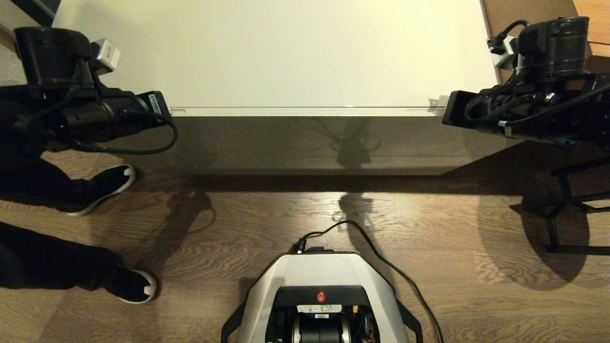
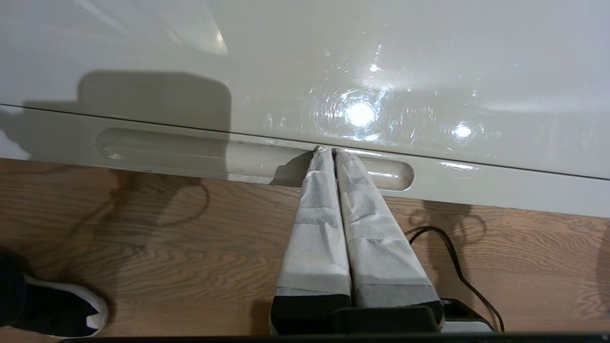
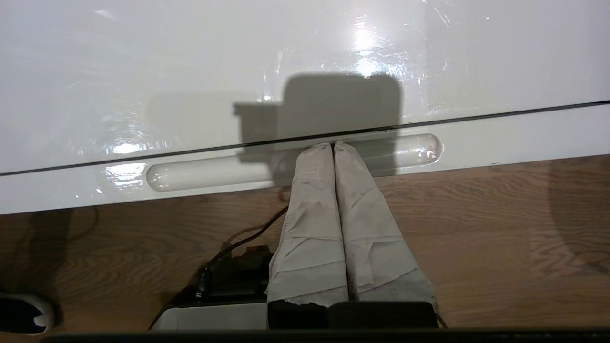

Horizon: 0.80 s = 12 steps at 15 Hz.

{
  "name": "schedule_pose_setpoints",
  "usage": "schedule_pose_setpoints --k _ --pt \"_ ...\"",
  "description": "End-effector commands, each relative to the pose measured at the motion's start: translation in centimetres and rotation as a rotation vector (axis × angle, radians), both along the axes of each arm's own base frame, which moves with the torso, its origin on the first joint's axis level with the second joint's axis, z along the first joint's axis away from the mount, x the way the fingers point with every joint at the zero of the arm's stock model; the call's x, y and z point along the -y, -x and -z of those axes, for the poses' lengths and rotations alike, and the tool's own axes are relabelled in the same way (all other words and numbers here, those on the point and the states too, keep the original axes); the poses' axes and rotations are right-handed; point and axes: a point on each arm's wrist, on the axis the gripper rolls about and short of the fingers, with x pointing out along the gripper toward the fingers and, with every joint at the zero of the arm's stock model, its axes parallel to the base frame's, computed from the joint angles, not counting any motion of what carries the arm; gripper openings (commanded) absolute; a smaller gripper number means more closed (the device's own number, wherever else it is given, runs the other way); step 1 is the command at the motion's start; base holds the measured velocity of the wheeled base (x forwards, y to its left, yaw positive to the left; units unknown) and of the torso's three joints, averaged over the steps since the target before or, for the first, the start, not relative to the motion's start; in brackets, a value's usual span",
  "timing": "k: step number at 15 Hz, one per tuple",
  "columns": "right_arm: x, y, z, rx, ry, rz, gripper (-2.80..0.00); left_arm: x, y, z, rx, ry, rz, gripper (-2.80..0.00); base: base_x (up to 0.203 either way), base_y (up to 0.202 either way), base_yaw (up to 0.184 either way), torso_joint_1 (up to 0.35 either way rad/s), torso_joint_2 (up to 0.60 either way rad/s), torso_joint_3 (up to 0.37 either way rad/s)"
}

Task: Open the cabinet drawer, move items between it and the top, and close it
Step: Open the drawer

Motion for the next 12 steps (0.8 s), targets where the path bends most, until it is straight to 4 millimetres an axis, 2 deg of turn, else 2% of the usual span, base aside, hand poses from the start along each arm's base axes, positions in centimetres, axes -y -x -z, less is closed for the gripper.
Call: schedule_pose_setpoints --k 1,4,6,8,12 --pt "0.0 0.2 0.7 -0.029 0.007 0.001 -2.80 -0.1 -0.1 0.9 -0.028 -0.002 -0.001 -2.80 0.000 0.000 0.000 0.000 0.00 0.000" --pt "0.4 1.3 1.8 -0.071 0.019 0.005 -2.80 -0.1 1.4 3.3 -0.117 -0.009 0.002 -2.80 0.000 0.000 0.000 0.000 0.00 0.000" --pt "0.5 1.8 2.2 -0.085 0.019 0.007 -2.80 -0.2 1.9 3.8 -0.138 -0.010 0.001 -2.80 0.000 0.000 0.000 0.000 0.00 0.000" --pt "0.7 2.5 2.8 -0.107 0.005 0.015 -2.80 -0.2 2.7 5.5 -0.197 -0.012 0.002 -2.80 0.000 0.000 0.000 0.000 0.00 0.000" --pt "1.4 6.4 3.6 -0.142 -0.017 0.014 -2.80 -0.2 6.4 6.6 -0.241 0.001 0.051 -2.80 0.000 0.000 0.000 0.000 0.00 0.000"
